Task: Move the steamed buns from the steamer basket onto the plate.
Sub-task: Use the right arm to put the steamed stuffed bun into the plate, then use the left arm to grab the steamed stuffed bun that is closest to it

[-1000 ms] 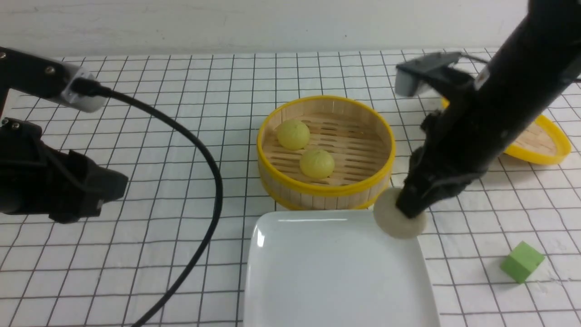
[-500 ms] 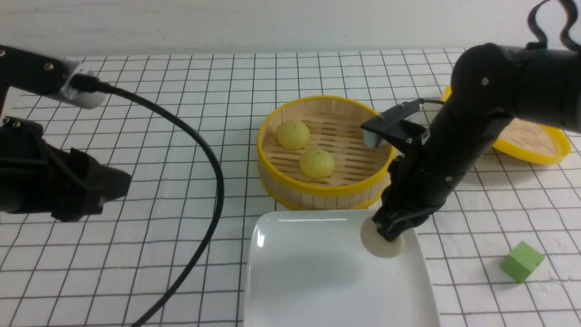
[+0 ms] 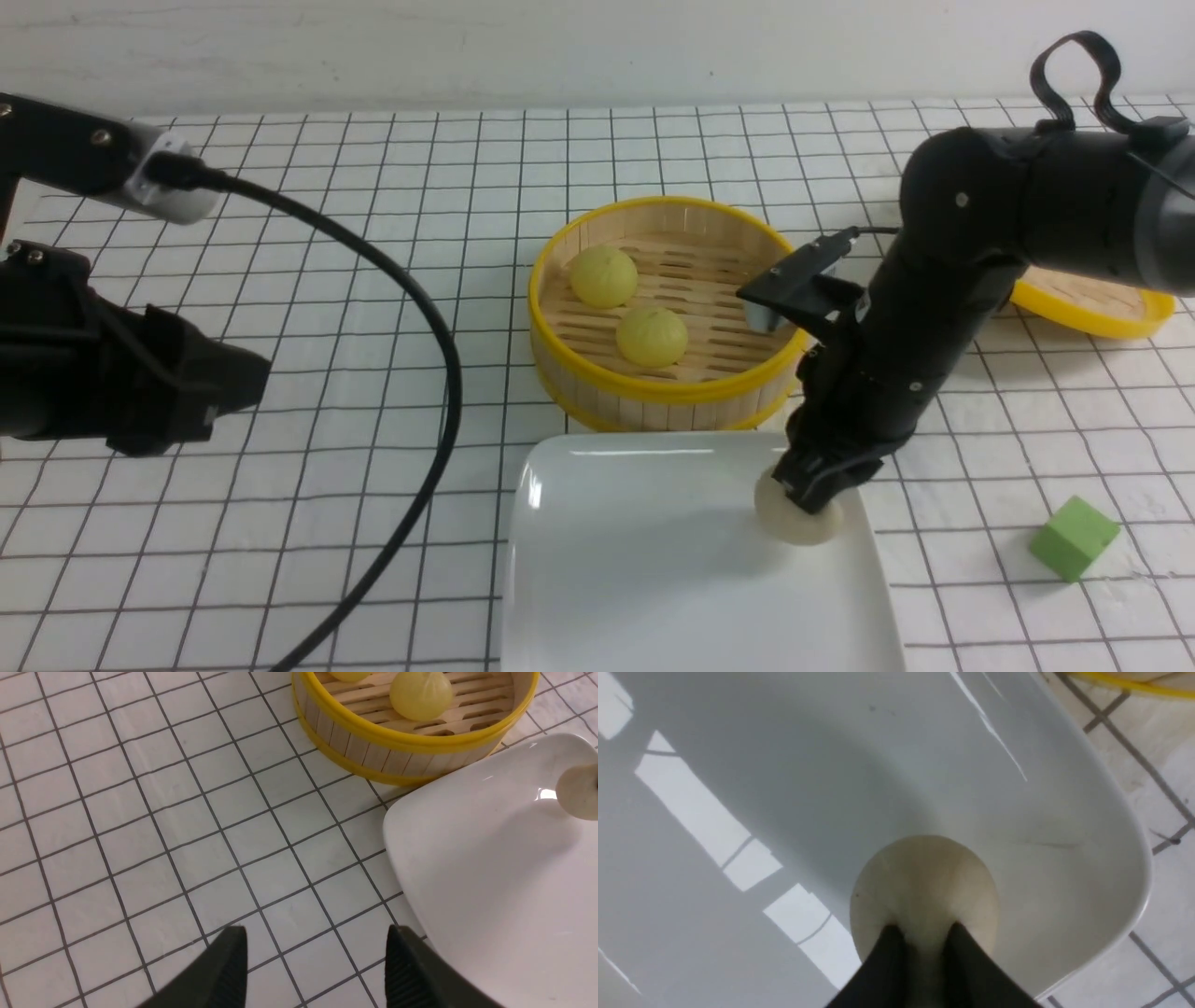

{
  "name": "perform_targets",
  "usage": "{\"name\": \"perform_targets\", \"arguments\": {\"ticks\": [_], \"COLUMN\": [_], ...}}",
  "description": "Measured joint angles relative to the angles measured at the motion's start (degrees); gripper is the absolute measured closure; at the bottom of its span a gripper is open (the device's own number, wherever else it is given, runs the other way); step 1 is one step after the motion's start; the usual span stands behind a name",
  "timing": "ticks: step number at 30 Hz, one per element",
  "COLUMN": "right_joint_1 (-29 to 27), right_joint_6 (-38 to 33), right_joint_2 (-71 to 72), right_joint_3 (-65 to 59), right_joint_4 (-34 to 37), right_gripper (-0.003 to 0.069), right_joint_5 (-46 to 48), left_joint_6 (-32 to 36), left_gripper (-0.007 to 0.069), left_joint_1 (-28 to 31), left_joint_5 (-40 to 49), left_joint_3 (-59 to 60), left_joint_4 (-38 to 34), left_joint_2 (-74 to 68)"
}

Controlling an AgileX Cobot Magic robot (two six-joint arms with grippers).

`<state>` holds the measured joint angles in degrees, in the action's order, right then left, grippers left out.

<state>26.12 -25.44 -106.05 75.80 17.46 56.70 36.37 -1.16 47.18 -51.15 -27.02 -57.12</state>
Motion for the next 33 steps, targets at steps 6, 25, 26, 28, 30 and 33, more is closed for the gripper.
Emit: {"name": "perform_targets", "arguments": {"ticks": [6,25,26,28,30,33], "right_joint_1": [0.0,0.0,0.0,0.0,0.0,0.0], "right_joint_6": [-0.1,1.4,1.4,1.5,1.5,1.5], "right_joint_2": [0.0,20.1,22.4,26.5,30.7,37.4], "right_joint_3": [0.0,3.4,3.4,3.4,3.4,3.4], "right_joint_4": [0.0,-0.2,-0.2,-0.2,-0.2,-1.0], "right_gripper": [0.0267,0.0181,0.0181,0.0181,0.0181,0.0181], "right_joint_5": [-0.1,-2.5,-2.6,-2.9,-3.4,-4.1], "left_joint_6": [0.0,0.0,0.0,0.0,0.0,0.2], "left_gripper": [0.021,0.021,0.021,0.021,0.021,0.021], "left_joint_1": [0.0,0.0,0.0,0.0,0.0,0.0], "left_joint_5": [0.0,-0.5,-0.9,-1.6,-2.0,-2.7], "left_joint_3": [0.0,0.0,0.0,0.0,0.0,0.0], "left_joint_4": [0.0,-0.1,-0.2,-0.8,-1.1,-2.2], "left_joint_2": [0.0,0.0,0.0,0.0,0.0,0.0]}}
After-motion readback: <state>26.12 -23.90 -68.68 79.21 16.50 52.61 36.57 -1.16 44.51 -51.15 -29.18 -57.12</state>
